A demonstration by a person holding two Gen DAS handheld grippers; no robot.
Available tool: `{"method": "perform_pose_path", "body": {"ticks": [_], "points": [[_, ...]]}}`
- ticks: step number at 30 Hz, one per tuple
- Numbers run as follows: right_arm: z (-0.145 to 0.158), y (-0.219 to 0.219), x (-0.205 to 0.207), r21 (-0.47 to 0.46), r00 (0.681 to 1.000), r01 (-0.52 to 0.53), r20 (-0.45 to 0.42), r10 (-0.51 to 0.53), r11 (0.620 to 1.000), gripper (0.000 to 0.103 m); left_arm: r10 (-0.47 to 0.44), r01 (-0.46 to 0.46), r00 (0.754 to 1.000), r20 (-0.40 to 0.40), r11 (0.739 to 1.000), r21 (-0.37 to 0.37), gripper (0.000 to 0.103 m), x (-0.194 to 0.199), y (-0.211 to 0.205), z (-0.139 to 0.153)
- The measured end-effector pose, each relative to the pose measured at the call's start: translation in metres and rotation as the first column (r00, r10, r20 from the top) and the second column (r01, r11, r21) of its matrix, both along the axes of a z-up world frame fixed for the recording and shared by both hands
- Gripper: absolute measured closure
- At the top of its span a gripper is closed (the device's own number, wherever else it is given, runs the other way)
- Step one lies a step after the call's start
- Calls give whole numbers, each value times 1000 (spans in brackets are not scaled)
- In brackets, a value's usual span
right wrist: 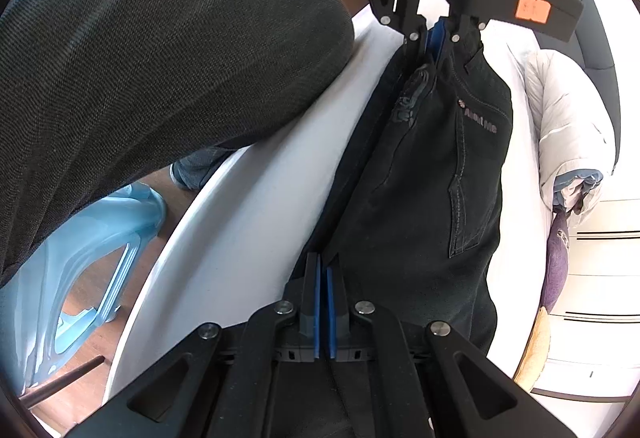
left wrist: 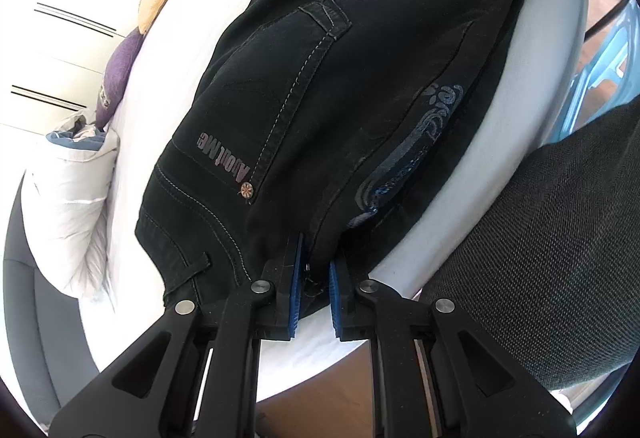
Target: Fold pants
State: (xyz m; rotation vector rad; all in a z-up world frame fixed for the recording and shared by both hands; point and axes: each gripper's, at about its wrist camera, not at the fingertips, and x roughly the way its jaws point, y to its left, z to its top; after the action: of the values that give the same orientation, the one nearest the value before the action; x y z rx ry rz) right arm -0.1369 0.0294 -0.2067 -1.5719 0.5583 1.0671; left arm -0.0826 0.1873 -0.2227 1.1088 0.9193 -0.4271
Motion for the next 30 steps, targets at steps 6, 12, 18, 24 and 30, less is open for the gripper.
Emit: {"method": "perform_pose_path", "body": {"ticks": [6,12,18,24,30], "points": [[-8,-1,-2,9,999,18,37,-18,1000,96,84,-83,996,-26,995,51,44,-4,10,6],[-7,-2,3,69,995,89,44,-92,994,94,155,-155,988,29,988,11,17,-8,22,48],[17,-11,7,210,978,204,-6,-207,956,29,264,-239,961,83,943,-232,17,27,-17,96],[54,-57,18,368,861,507,-263,-435,780,29,371,-332,929,-14,812,-481,17,94,-66,91],[95,-166,84,386,462,884,-634,-620,263,29,440,-531,846,-300,733,-424,14,139,-90,11]]}}
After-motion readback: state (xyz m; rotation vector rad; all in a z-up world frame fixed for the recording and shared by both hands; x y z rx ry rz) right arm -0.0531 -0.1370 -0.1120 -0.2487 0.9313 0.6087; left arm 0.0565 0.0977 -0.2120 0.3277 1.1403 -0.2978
